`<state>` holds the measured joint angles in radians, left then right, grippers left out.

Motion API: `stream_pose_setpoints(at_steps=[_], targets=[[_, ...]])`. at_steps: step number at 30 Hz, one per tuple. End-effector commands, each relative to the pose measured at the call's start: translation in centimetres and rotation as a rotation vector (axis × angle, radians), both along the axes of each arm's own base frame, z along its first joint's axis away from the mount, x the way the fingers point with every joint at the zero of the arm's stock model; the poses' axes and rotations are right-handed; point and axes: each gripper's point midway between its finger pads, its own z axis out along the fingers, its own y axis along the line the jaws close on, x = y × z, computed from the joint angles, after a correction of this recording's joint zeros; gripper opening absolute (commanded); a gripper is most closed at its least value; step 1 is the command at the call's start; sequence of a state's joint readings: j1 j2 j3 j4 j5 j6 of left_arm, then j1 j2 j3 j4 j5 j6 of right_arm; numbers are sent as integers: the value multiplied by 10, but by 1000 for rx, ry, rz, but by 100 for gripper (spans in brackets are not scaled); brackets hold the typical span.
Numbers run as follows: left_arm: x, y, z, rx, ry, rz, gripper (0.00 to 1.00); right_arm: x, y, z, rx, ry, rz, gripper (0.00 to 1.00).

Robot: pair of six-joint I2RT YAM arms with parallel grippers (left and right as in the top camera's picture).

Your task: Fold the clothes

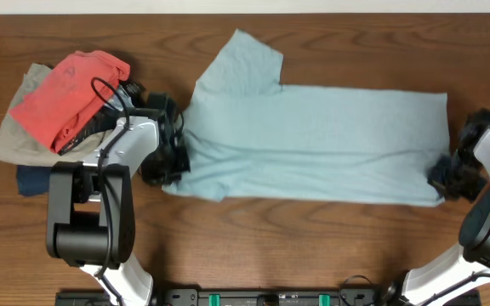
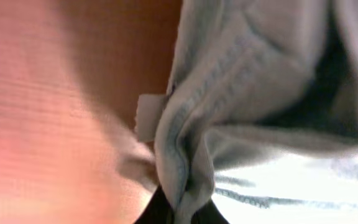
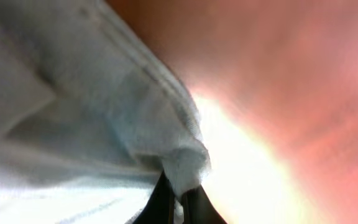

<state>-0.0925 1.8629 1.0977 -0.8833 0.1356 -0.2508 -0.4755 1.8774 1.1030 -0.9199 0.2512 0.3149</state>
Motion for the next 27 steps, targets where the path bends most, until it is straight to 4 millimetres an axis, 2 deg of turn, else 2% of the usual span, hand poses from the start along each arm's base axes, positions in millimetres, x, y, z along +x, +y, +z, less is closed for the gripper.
stream_pose_setpoints(at_steps=[1, 5, 8, 10, 11, 13, 14, 18, 21, 24, 27], targets=[[-27, 10, -4, 27, 121, 11, 6, -30, -18, 2, -86, 90, -133, 1], [-41, 11, 2, 46, 178, 67, 6, -36, -16, 4, -56, 93, -163, 1], [-37, 11, 9, 42, 144, 70, 6, -30, -11, 10, -30, 49, -171, 2], [-33, 10, 17, 39, 110, 70, 14, -26, -11, 18, -32, 13, -173, 8], [-30, 10, 22, 36, 88, 70, 21, -23, -10, 22, -31, -7, -170, 22], [-25, 10, 33, 31, 41, 71, 45, -17, -9, 33, -25, -61, -158, 63], [-23, 9, 39, 28, 16, 71, 49, -14, -9, 39, -29, -87, -150, 70], [-20, 9, 64, 17, -70, 72, 50, -6, -7, 66, -36, -185, -102, 68], [-20, 1, 82, -15, -131, 45, 50, 2, 0, 87, -21, -284, -65, 63], [-22, -23, 95, -91, -185, -62, 50, 12, 15, 106, 39, -392, -12, 61], [-27, -46, 96, -102, -193, -185, 50, 20, 29, 119, 98, -471, 47, 65]])
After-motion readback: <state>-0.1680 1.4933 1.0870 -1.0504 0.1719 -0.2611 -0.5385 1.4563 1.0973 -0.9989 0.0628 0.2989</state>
